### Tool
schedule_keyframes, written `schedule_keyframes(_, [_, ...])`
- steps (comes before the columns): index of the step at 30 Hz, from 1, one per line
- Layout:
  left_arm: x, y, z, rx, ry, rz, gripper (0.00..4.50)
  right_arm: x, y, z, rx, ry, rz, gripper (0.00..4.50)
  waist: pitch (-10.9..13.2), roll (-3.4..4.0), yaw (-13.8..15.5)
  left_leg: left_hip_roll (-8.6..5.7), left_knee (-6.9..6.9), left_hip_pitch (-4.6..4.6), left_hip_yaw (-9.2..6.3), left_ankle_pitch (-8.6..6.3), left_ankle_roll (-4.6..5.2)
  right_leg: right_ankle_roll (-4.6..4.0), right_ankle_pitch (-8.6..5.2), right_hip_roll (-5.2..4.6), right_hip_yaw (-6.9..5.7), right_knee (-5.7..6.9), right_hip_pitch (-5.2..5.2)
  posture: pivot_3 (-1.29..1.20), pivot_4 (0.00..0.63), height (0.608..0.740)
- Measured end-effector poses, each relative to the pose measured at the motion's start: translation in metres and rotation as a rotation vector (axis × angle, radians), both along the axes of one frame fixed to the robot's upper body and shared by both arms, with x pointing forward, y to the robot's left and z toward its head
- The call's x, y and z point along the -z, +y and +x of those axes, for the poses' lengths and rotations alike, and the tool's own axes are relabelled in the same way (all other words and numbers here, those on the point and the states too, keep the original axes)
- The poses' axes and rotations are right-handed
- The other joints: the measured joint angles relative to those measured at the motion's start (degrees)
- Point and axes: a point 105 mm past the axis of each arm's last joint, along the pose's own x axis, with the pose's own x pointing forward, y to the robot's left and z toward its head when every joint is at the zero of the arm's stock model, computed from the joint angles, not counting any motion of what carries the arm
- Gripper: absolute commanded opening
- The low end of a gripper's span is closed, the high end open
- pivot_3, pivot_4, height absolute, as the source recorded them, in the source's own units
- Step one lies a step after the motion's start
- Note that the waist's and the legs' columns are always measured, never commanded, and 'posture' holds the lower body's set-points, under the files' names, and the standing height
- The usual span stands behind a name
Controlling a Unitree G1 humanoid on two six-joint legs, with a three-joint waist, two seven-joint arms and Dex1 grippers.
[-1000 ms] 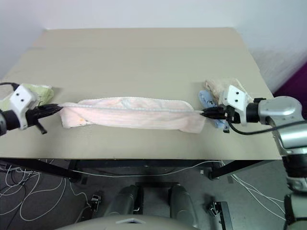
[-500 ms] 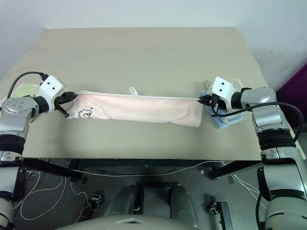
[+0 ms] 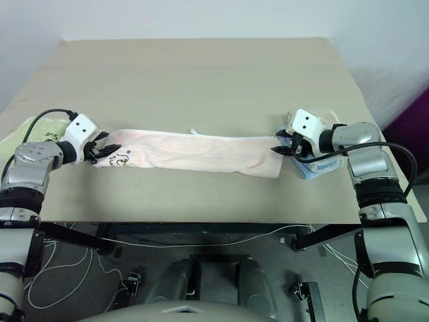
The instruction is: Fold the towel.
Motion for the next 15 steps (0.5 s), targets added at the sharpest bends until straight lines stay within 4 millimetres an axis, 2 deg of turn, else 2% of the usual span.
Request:
schedule_keyframes(2, [-0.004, 0.003, 0.001, -0.019, -0.019, -0.02, 4.32, -0.004, -0.002, 0.002, 0.017, -0.022, 0.008, 4.03, 0.0, 0.0, 0.0, 0.0, 0.0, 0.0, 0.0, 0.0, 0.0, 0.0, 0.0, -0.01, 0.0, 0.0, 0.0, 0.0, 0.15, 0.74])
schedule_keyframes(3, [-0.005, 0.005, 0.002, -0.036, -0.031, -0.024, 4.5, -0.008, -0.004, 0.003, 0.031, -0.044, 0.014, 4.43, 0.0, 0.0, 0.0, 0.0, 0.0, 0.0, 0.0, 0.0, 0.0, 0.0, 0.0, -0.02, 0.0, 0.01, -0.01, 0.0, 0.15, 0.74])
schedule_keyframes(7, [-0.012, 0.01, -0.002, -0.071, -0.072, -0.082, 4.5, -0.034, -0.007, 0.004, 0.075, -0.164, 0.053, 4.47, 0.0, 0.0, 0.0, 0.0, -0.02, -0.03, 0.02, 0.0, 0.0, 0.0, 0.0, -0.03, 0.04, 0.05, -0.09, 0.0, 0.15, 0.74])
schedule_keyframes(10, [-0.019, 0.016, -0.009, -0.095, -0.123, -0.124, 4.5, -0.055, -0.006, -0.011, 0.1, -0.205, 0.163, 4.47, 0.0, -0.01, 0.1, 0.06, -0.03, -0.06, -0.02, 0.0, 0.0, 0.0, 0.0, -0.09, 0.05, 0.05, -0.1, 0.0, 0.15, 0.74])
schedule_keyframes(12, [-0.023, 0.025, -0.017, -0.125, -0.149, -0.137, 4.5, -0.059, -0.003, -0.024, 0.134, -0.16, 0.285, 4.47, 0.0, -0.02, 0.1, 0.06, -0.01, -0.06, -0.03, 0.0, 0.0, 0.0, 0.0, -0.11, 0.06, 0.05, -0.08, 0.0, 0.15, 0.74])
schedule_keyframes(15, [-0.026, 0.029, -0.028, -0.127, -0.175, -0.153, 4.5, -0.053, 0.007, -0.048, 0.161, -0.031, 0.467, 4.47, 0.0, -0.04, 0.2, 0.07, -0.02, -0.05, -0.07, -0.01, 0.0, -0.01, 0.0, -0.13, 0.06, 0.04, -0.05, 0.0, 0.15, 0.74])
